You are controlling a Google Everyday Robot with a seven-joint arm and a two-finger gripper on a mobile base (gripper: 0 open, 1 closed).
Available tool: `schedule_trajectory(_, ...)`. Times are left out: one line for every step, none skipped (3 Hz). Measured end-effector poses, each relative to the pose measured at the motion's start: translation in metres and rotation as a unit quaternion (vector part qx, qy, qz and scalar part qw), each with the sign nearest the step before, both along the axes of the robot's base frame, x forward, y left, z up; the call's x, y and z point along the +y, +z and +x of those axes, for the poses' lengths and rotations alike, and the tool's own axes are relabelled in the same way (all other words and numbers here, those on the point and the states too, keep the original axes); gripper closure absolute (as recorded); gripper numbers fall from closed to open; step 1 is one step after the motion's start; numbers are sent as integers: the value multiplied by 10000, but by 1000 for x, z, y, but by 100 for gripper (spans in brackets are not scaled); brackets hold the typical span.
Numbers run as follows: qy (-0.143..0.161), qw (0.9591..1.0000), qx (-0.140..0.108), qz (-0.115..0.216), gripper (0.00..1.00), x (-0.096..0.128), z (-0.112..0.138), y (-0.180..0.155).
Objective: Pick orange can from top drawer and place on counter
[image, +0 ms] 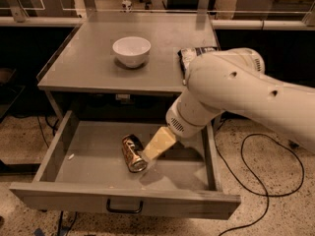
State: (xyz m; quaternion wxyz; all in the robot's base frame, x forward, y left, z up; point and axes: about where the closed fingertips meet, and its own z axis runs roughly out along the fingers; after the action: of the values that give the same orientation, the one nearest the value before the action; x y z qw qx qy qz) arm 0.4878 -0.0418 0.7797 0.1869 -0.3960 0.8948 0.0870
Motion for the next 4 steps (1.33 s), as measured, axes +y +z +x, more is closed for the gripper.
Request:
schedule_trajectory(-218,9997,52,22,0,1,2,-2)
schedule_trajectory(-135,9998,50,144,0,6,-2,-2)
schedule_trajectory(-148,9983,252,513,0,52,-13,-24)
schedule_trajectory(-343,9953,416,808,0,94,-7,-44)
